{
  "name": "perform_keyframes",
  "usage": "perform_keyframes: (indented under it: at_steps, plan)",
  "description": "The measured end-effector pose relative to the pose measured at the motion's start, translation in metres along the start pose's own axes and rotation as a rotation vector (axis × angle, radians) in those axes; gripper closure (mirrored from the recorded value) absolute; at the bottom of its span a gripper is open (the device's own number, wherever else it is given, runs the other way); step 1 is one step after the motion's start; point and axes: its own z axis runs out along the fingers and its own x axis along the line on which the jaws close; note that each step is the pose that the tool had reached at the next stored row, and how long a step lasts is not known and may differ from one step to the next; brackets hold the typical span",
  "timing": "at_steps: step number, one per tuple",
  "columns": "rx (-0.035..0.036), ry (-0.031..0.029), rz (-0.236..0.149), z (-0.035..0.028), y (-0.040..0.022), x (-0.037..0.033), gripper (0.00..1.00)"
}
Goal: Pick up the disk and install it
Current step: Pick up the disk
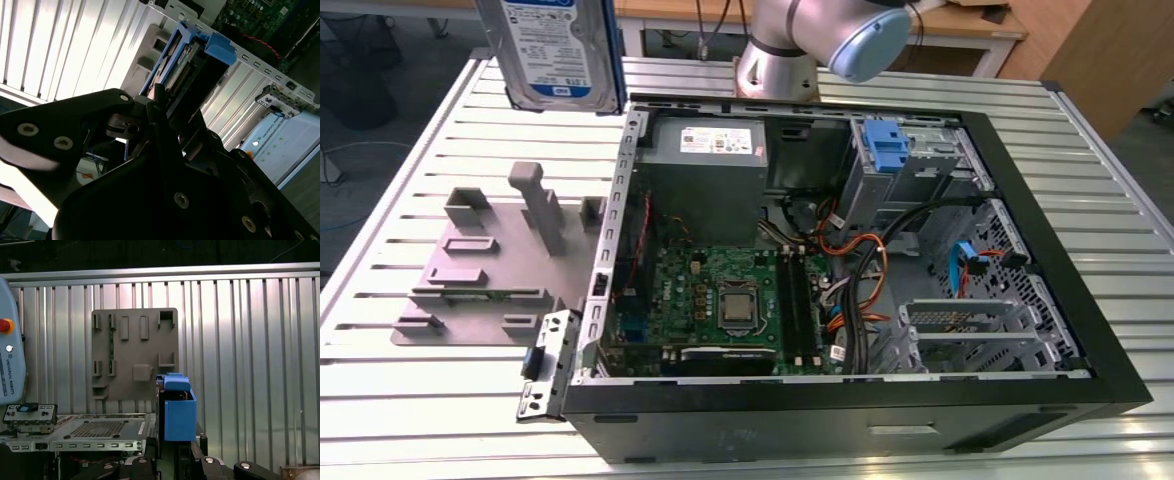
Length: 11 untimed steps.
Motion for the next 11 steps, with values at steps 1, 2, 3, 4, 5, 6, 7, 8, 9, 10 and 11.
perform_keyframes:
  at_steps: [1, 2, 3, 4, 5, 6, 7, 8, 9, 10, 11]
  plan:
    - [0.0, 0.0, 0.0, 0.0, -0.002, -0.0001, 0.65]
    - [-0.0001, 0.0001, 0.0, 0.0, -0.0039, -0.0002, 0.65]
    - [0.0, 0.0, 0.0, 0.0, -0.0059, -0.0003, 0.65]
    - [0.0, 0.0, 0.0, 0.0, -0.0078, -0.0004, 0.65]
    - [0.0, 0.0, 0.0, 0.0, -0.0099, -0.0005, 0.65]
    - [0.0, 0.0, 0.0, 0.0, -0.012, -0.0006, 0.65]
    - [0.0, 0.0, 0.0, 0.0, -0.0139, -0.0006, 0.65]
    - [0.0, 0.0, 0.0, -0.0001, -0.0159, -0.0007, 0.65]
    - [-0.0001, 0.0, 0.0, -0.0001, -0.0179, -0.0008, 0.65]
    - [0.0, 0.0, 0.0, -0.0001, -0.0198, -0.0009, 0.65]
    - [0.0, 0.0, 0.0, -0.0001, -0.0218, -0.001, 0.65]
